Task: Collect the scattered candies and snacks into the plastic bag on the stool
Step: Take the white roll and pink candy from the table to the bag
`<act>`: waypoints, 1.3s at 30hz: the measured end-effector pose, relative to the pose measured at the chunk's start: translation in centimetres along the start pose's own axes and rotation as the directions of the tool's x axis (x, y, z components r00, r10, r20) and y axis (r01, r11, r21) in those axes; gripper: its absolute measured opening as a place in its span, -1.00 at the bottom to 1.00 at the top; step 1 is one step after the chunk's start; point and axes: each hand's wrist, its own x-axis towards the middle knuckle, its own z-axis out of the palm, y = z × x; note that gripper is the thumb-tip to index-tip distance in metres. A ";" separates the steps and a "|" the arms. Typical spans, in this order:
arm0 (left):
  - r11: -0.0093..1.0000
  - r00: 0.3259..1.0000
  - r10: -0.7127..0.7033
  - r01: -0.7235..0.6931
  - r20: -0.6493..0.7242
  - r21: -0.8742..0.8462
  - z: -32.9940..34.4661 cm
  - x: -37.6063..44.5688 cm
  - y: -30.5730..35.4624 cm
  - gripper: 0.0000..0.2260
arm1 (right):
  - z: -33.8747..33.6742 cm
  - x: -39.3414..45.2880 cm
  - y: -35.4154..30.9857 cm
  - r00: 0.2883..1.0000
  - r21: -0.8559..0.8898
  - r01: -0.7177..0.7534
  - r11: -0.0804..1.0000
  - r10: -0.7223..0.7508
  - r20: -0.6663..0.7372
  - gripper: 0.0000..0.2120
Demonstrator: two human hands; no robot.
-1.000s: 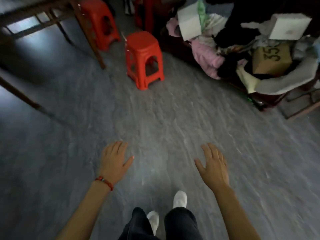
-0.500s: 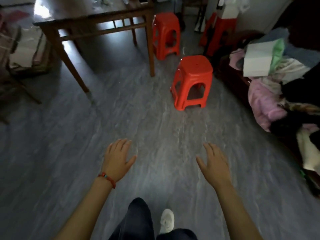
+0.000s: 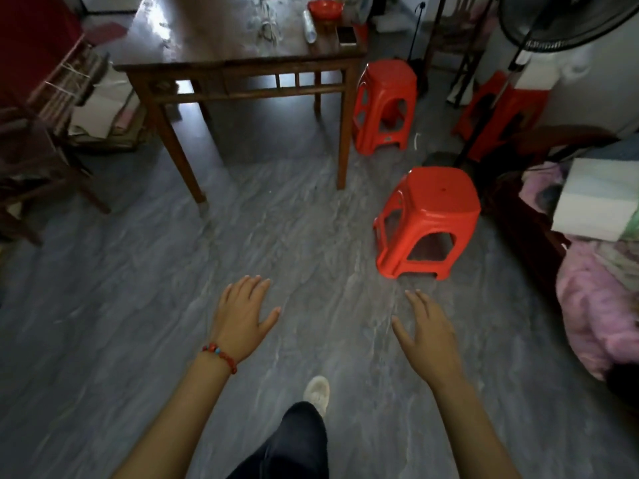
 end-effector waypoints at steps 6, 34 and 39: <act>1.000 1.000 -0.021 0.022 -0.023 0.015 -1.5 11.7 -1.3 -0.46 | -0.7 12.5 -0.5 0.999 0.020 0.031 0.999 -0.031 0.011 -0.39; 0.984 0.982 -0.177 0.177 -0.061 -0.007 -4.2 57.2 0.3 -0.38 | -3.1 63.4 1.5 0.971 0.036 0.238 0.971 -0.237 -0.019 -0.46; 0.995 0.991 -0.104 0.103 -0.082 -0.017 -3.6 66.9 0.6 -0.46 | -2.6 70.1 3.2 0.987 0.036 0.158 0.987 -0.156 -0.034 -0.45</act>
